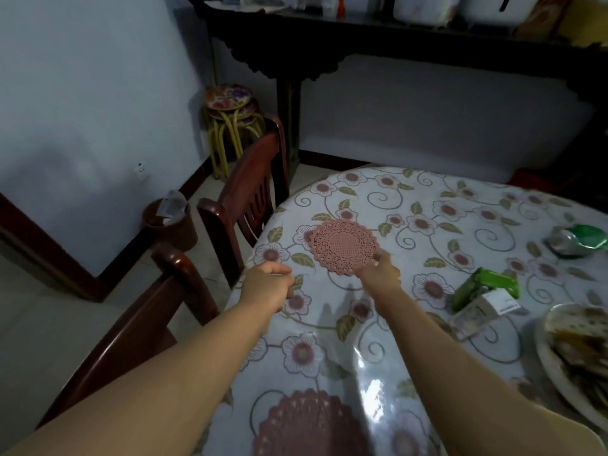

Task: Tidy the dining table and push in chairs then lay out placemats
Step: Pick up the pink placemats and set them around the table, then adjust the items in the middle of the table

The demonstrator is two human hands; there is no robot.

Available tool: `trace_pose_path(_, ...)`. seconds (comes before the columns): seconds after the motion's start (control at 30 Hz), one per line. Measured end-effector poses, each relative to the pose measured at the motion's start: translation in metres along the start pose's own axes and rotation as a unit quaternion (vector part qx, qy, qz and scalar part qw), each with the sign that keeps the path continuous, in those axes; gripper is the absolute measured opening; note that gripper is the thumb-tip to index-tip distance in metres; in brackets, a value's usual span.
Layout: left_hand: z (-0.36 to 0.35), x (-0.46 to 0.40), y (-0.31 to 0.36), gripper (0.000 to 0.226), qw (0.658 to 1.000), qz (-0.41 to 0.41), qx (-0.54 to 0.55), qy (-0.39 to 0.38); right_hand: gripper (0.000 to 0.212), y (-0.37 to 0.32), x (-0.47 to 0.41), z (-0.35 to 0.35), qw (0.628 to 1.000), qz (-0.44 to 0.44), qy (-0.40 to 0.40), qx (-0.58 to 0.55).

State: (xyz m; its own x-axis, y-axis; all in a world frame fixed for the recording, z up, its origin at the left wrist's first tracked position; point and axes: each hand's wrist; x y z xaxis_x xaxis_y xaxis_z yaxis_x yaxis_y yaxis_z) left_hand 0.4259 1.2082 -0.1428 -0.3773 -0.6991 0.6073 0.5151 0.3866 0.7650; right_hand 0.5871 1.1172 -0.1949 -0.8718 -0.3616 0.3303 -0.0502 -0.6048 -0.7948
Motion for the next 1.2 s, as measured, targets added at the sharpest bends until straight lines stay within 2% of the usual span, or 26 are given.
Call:
trace_pose_path(0.3,0.046,0.106,-0.033,0.015,0.999,-0.039,-0.013,-0.033,0.060,-0.009,0.170,0.042,0.997,0.063,-0.039,-0.010)
trace_pose_path(0.53,0.082,0.193,-0.084,0.015,0.995,-0.056,-0.040,-0.066,0.062,0.017,0.307,0.063,0.996,0.062,-0.069,-0.012)
trace_pose_path(0.63,0.088,0.225,-0.099,0.005,0.994,-0.047,-0.059,-0.079,0.065,0.034,0.345,0.072,0.996,0.054,-0.075,-0.015)
trace_pose_path(0.7,0.088,0.246,-0.108,0.008,0.993,-0.042,-0.074,-0.080,0.068,0.045,0.365,0.078,0.996,0.049,-0.072,-0.030)
trace_pose_path(0.97,0.055,0.313,-0.137,0.009,0.988,-0.052,-0.099,-0.107,0.056,0.089,0.424,0.128,0.996,0.030,-0.042,-0.067)
trace_pose_path(1.1,0.011,0.359,-0.148,0.009,0.981,-0.051,-0.111,-0.150,0.048,0.121,0.445,0.186,0.997,0.026,-0.001,-0.077)
trace_pose_path(1.2,-0.029,0.395,-0.158,0.007,0.979,-0.053,-0.112,-0.159,0.053,0.148,0.461,0.238,0.997,0.017,0.014,-0.073)
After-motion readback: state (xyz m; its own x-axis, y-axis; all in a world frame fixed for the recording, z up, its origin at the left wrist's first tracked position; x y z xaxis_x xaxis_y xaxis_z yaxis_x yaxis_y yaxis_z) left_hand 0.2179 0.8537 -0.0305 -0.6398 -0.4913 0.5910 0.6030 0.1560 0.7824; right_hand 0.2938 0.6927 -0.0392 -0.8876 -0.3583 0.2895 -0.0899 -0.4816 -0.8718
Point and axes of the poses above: each hand's wrist, its own x-axis away from the middle knuckle, its own z-axis out of the back of the hand, y = z × x, and after that the axes turned 9 degrees about z, right-handed
